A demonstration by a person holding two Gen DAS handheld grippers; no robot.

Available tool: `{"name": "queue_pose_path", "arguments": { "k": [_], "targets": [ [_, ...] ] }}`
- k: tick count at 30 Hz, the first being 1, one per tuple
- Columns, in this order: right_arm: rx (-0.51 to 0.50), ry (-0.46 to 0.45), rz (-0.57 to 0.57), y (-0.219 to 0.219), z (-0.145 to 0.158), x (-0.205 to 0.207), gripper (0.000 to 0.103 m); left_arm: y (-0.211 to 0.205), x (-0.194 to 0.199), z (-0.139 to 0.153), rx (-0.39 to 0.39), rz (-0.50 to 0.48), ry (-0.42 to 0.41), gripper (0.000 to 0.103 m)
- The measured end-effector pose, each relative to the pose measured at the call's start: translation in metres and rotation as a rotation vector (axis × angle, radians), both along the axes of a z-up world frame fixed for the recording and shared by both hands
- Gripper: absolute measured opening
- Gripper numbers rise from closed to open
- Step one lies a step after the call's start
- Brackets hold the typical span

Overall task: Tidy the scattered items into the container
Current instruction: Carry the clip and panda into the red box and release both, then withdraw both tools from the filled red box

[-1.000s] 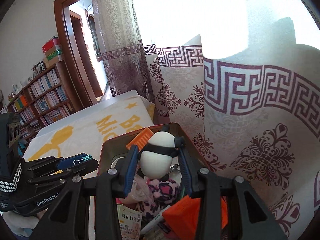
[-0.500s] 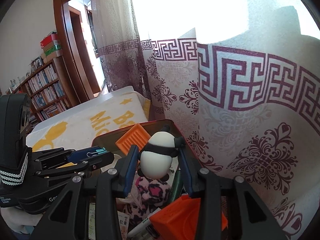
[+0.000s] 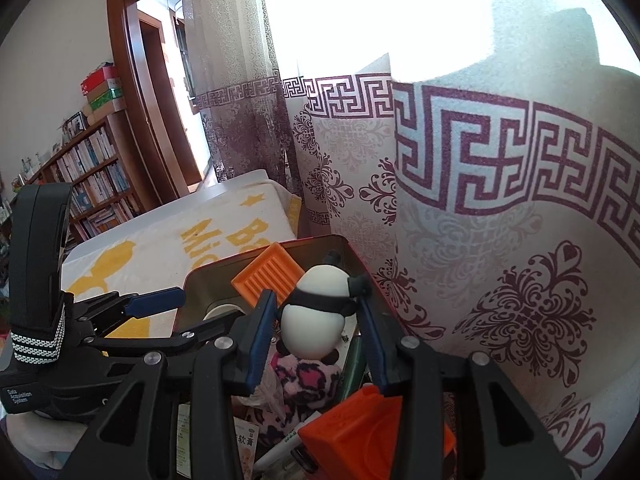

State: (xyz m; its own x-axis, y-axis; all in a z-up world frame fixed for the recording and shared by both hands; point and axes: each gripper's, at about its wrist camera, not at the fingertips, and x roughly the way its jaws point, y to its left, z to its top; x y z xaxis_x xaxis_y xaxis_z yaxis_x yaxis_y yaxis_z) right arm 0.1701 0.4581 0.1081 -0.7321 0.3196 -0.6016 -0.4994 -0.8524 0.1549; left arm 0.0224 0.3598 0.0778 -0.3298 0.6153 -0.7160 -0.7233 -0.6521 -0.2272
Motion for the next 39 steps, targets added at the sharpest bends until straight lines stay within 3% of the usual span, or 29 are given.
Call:
{"name": "queue_pose_path", "arguments": {
  "k": [2, 12, 24, 25, 27, 29, 34, 39],
  "targets": [
    [0.006, 0.001, -0.006, 0.000, 0.001, 0.002, 0.046, -0.005, -0.002, -0.001, 0.013, 0.010, -0.018, 0.083],
    [0.014, -0.013, 0.004, -0.009, 0.000, 0.004, 0.046, -0.029, 0.000, 0.002, -0.007, 0.081, 0.039, 0.083],
    [0.017, -0.024, 0.000, -0.020, 0.002, 0.015, 0.047, -0.053, 0.011, -0.001, 0.002, 0.118, 0.022, 0.083],
    [0.018, -0.025, 0.003, -0.021, 0.002, 0.016, 0.049, -0.055, 0.013, -0.001, 0.000, 0.119, 0.022, 0.083],
    [0.020, -0.020, 0.000, -0.022, 0.001, 0.022, 0.065, -0.058, 0.016, -0.001, -0.005, 0.124, 0.022, 0.084],
    [0.013, -0.008, -0.012, -0.020, 0.001, 0.030, 0.075, -0.064, 0.020, -0.001, 0.003, 0.134, 0.022, 0.100],
    [-0.045, 0.013, -0.019, -0.011, -0.001, 0.054, 0.080, -0.075, 0.030, 0.002, 0.027, 0.162, 0.022, 0.102],
    [-0.036, -0.032, 0.051, -0.022, -0.010, 0.074, 0.087, -0.083, 0.048, 0.006, 0.020, 0.195, 0.078, 0.102]
  ]
}}
